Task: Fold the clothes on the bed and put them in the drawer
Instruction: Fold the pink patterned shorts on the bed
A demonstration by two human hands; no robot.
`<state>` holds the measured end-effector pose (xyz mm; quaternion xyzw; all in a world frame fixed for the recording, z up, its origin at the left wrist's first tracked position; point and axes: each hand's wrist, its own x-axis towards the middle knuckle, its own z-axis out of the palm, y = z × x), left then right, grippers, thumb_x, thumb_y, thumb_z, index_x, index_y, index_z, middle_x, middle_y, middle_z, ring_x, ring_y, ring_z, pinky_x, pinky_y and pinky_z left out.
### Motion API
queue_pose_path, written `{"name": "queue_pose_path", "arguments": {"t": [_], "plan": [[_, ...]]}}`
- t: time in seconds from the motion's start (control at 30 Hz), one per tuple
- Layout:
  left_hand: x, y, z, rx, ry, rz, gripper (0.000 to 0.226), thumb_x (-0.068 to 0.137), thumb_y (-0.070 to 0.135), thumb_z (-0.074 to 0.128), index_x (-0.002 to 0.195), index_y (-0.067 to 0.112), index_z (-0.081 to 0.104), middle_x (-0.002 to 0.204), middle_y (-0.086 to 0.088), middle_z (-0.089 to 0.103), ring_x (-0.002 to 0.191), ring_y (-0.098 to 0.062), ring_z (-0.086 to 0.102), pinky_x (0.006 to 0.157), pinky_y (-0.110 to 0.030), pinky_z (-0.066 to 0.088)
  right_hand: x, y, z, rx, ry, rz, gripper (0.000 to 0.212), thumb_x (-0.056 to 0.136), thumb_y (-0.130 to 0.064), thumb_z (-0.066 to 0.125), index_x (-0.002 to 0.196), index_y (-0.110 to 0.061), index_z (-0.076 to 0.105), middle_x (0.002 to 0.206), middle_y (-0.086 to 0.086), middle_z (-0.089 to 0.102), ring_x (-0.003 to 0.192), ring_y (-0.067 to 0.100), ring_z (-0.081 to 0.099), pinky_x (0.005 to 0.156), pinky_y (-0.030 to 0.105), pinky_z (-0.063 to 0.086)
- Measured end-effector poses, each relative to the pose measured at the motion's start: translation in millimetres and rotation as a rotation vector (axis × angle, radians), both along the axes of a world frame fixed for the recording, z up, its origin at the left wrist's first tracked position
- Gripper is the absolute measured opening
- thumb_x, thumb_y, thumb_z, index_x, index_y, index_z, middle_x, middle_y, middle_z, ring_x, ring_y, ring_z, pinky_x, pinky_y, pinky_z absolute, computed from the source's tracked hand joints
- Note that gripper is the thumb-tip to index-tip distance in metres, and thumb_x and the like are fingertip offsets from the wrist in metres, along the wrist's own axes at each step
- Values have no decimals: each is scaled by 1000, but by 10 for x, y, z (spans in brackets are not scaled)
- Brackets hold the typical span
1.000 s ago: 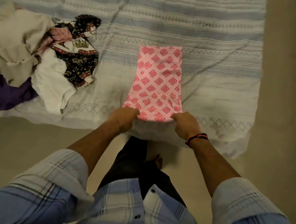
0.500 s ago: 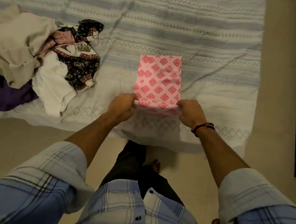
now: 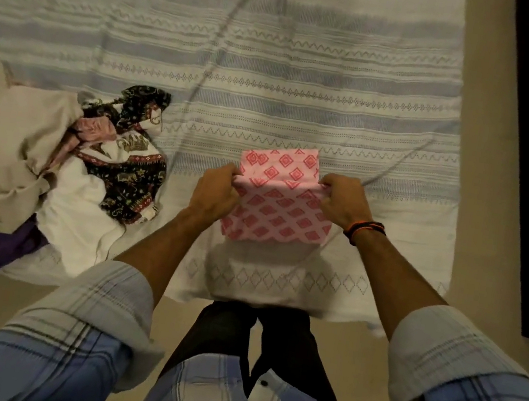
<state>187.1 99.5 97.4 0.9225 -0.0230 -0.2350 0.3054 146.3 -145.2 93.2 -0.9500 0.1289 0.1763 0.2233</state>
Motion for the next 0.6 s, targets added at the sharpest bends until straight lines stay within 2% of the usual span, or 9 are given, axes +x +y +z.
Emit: {"name": "queue_pose_path", "arguments": {"t": [0.07,0.17,0.2,0.3,0.33,0.43,0.6], "plan": [[151,-7,-72,-1,33,30,32,78,0,54,107,9,65,104,-7,70,94,-24,63,73,-32,50,148,-22,-72,-3,14,-6,23,87,-10,63,108,-7,71,99,15,72,90,31,66,75,31,50],[429,-49,-234,-35,65,87,34,76,-2,54,107,9,63,103,-9,70,93,-26,66,77,-39,57,435,-84,-247,9,41,-2,21,88,-12,63,107,-9,71,99,13,72,86,27,64,71,27,44],[497,-63,-279,-36,78,100,35,77,-3,54,109,8,62,104,-10,69,92,-26,66,76,-38,57,511,-105,-293,12,53,0,21,87,-13,64,107,-9,70,100,12,72,86,26,63,72,27,45],[737,-116,-466,-21,121,152,33,84,-3,53,114,7,60,105,-7,66,78,-14,61,57,-12,46,772,-195,-438,36,103,-9,28,85,-15,65,112,-6,69,106,15,70,96,32,64,81,34,51],[824,-140,-561,-16,135,173,31,86,-1,53,116,7,59,108,-7,65,81,-14,61,58,-11,44,865,-226,-504,47,123,-10,31,85,-14,65,113,-4,68,109,16,70,100,33,63,85,35,51],[1027,-181,-808,-9,181,220,32,89,7,58,121,9,57,121,-11,63,108,-25,59,77,-25,42,1072,-299,-704,64,164,-20,31,84,-7,61,114,-1,67,112,18,68,106,35,61,89,36,49],[1303,-183,-1215,9,226,264,35,89,12,58,124,10,56,121,-15,63,113,-30,58,89,-31,45,1376,-412,-1156,82,205,-73,32,83,3,56,111,-6,68,114,16,68,109,32,61,91,34,49]]}}
